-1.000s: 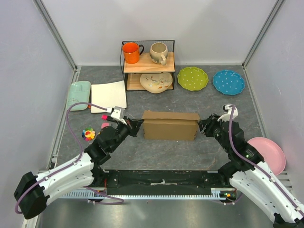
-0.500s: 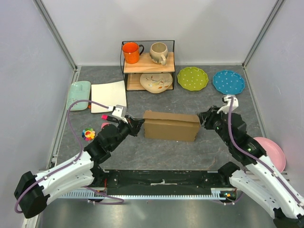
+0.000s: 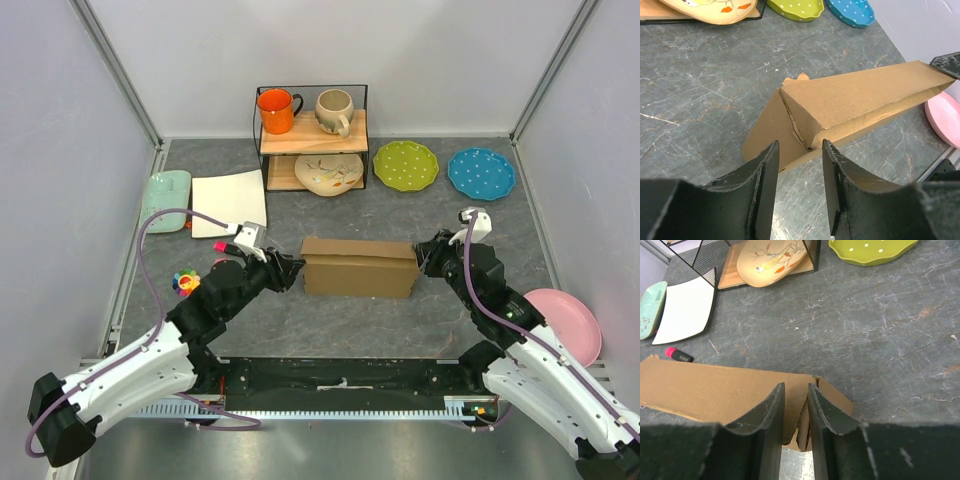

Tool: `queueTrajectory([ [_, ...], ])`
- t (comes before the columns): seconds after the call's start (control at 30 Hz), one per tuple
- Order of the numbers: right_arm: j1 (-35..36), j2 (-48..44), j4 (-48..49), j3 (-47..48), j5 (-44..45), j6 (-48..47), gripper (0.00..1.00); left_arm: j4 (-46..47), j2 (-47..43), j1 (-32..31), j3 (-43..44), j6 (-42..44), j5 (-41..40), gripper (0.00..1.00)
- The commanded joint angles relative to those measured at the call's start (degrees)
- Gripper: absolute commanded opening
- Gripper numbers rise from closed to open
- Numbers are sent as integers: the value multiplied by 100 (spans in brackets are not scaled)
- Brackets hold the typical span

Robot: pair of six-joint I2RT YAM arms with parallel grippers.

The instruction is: Fold the paper box

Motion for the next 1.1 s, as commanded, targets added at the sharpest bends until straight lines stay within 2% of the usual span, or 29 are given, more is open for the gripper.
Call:
queueTrajectory([
  [0.0, 18, 49, -116, -249, 53, 74, 33, -246, -121, -2, 527, 40, 104, 48],
  [0.2, 18, 145, -55, -257, 70, 65, 33, -519, 20, 25, 958, 31, 16, 60],
  [0.4, 18, 128, -28, -319, 79, 56, 34, -361, -7, 103, 941, 84, 16, 68],
  [0.5, 18, 110, -28, -371, 44, 74, 34, -343, 273, 305, 1046, 14, 147, 67],
  [0.67, 18, 22, -19, -495, 0, 92, 33, 25, 670, 657, 977, -250, 735, 56],
  [0.87, 18, -101, -37, -635, -53, 144, 33, 421, 899, 737, 652, -452, 938, 42],
  [1.07, 18, -127, -54, -706, -70, 153, 33, 667, 908, 737, 282, -575, 1158, 34],
])
